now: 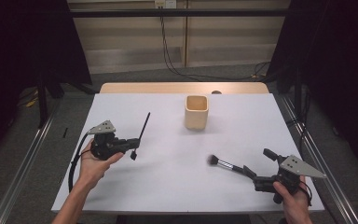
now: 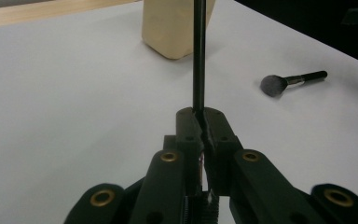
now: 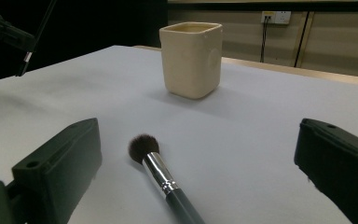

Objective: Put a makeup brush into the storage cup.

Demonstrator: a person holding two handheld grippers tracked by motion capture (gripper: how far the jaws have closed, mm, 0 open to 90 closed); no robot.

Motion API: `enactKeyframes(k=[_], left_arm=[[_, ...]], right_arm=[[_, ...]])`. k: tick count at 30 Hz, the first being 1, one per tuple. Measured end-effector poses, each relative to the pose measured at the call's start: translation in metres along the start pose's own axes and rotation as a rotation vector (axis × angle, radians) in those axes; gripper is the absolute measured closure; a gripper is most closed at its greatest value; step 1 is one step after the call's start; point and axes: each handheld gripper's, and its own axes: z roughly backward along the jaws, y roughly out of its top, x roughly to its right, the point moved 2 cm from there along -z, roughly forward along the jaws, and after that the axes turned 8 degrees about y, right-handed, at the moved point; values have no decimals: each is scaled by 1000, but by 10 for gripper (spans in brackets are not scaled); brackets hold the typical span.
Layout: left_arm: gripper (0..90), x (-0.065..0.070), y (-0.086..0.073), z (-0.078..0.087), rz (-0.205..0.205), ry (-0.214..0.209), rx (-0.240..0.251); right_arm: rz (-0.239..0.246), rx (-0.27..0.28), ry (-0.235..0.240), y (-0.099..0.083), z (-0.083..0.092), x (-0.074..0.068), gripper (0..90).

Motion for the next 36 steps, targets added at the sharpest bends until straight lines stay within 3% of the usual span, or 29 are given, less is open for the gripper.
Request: enactKeyframes(k=[20,36], left_arm=[[859,40,5,-17,-67,-129,-23],[859,79,12,-34,-141,-234,-76]], right_arm=[[-1,13,16,1,-1,-2,3],[17,14,68,3,-6,-8,0]])
